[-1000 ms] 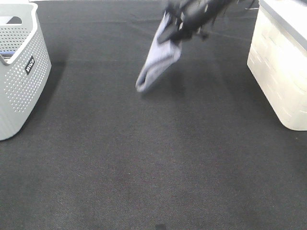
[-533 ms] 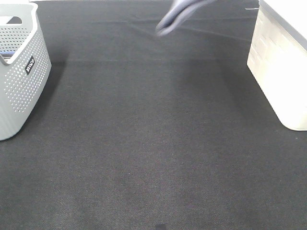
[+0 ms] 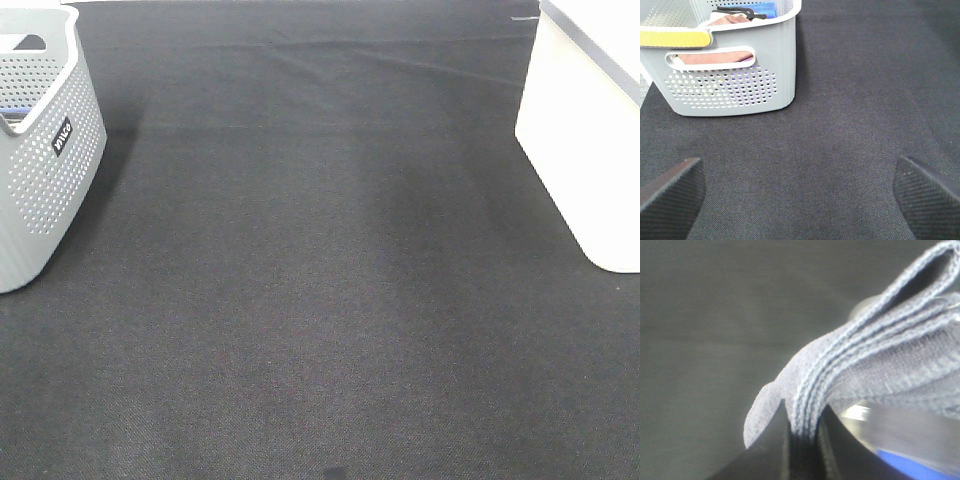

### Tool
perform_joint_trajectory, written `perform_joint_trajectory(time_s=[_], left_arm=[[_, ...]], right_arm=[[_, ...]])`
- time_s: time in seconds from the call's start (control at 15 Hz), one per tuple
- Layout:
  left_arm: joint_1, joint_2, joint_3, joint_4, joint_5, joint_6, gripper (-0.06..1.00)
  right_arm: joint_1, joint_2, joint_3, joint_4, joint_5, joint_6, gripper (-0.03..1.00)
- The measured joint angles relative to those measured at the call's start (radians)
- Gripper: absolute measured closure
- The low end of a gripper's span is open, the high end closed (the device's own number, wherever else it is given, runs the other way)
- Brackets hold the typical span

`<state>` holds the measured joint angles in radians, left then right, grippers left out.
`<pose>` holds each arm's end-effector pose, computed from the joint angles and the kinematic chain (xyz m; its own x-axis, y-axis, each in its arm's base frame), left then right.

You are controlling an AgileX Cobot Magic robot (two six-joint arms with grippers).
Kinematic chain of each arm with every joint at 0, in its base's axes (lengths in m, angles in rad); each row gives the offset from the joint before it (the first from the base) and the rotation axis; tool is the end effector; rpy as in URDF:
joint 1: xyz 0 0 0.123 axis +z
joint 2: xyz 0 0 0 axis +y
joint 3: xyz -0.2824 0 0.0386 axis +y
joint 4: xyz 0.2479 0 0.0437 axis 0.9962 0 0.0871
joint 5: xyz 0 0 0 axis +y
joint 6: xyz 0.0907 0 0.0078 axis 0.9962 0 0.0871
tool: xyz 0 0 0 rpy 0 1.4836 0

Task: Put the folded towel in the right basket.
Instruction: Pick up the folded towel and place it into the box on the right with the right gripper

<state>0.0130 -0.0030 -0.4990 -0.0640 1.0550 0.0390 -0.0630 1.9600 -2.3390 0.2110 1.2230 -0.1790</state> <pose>-0.0050 -0.0051 0.2775 -0.4480 0.0016 -0.8940 0.0401 0.9990 -0.0183 0.4225 -0.0087 0.4411 -0.6674 -0.0620 -0.7421 -0.1537 0.9865 0.0559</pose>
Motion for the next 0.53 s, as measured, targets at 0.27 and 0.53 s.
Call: perform_joint_trajectory(time_s=[0.27, 0.53], left_arm=[[0.000, 0.000, 0.000, 0.000, 0.000, 0.000, -0.02], [0.000, 0.000, 0.000, 0.000, 0.000, 0.000, -0.02]], right_arm=[[-0.064, 0.002, 0.000, -0.116, 0.000, 0.021, 0.89], [-0.107, 0.053, 0.025, -0.136, 0.000, 0.044, 0.89]])
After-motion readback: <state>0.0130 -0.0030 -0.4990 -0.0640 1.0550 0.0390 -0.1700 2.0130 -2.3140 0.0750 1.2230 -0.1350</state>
